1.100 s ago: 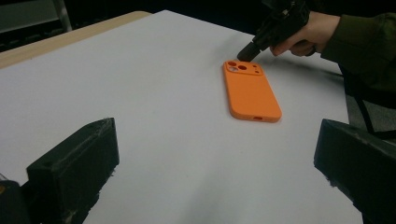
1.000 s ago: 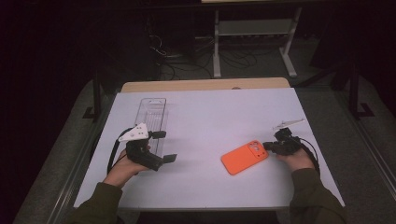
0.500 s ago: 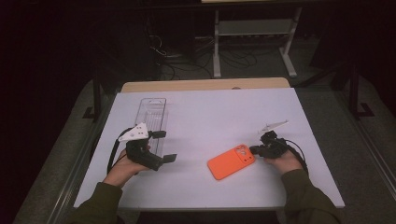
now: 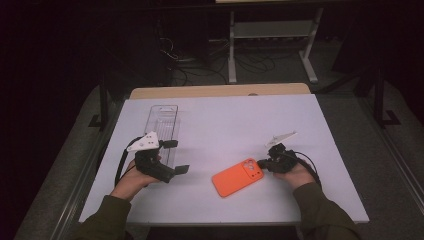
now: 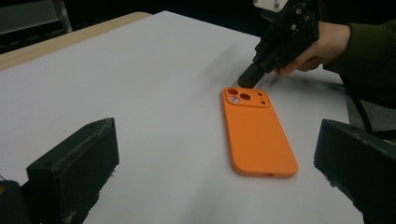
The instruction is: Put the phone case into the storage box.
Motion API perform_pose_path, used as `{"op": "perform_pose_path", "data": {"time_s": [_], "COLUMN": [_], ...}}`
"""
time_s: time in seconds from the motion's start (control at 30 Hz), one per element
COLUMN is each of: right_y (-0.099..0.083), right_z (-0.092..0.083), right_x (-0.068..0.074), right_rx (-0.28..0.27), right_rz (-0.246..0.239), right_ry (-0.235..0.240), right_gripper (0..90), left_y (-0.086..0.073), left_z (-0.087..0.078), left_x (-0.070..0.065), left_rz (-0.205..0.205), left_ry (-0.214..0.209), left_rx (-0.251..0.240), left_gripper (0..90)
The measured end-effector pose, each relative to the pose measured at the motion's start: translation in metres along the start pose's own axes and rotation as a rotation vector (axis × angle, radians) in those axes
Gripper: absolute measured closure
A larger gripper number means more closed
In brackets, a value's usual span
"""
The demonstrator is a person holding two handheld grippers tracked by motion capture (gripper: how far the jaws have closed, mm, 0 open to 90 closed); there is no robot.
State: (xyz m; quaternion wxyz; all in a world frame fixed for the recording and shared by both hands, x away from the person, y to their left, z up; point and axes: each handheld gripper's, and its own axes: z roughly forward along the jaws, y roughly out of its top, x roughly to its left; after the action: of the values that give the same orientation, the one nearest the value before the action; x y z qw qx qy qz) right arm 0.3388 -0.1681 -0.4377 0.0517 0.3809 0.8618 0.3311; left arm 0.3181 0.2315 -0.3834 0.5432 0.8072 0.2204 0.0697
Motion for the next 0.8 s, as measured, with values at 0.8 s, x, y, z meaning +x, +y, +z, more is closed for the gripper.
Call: {"op": "perform_pose_path", "data": {"time_s": [0.8], "right_y": [0.007], "right_z": [0.006], "right_x": [0.016], "right_rx": [-0.002], "right_rz": [-0.056], "right_ry": [0.026], "right_gripper": [88.9], "left_y": [0.0], "left_z": [0.001], "left_x": [-0.001], "left_rz": [0.002], "left_ry": [-0.002], "left_rx": [0.0], "left_gripper": [0.0]}}
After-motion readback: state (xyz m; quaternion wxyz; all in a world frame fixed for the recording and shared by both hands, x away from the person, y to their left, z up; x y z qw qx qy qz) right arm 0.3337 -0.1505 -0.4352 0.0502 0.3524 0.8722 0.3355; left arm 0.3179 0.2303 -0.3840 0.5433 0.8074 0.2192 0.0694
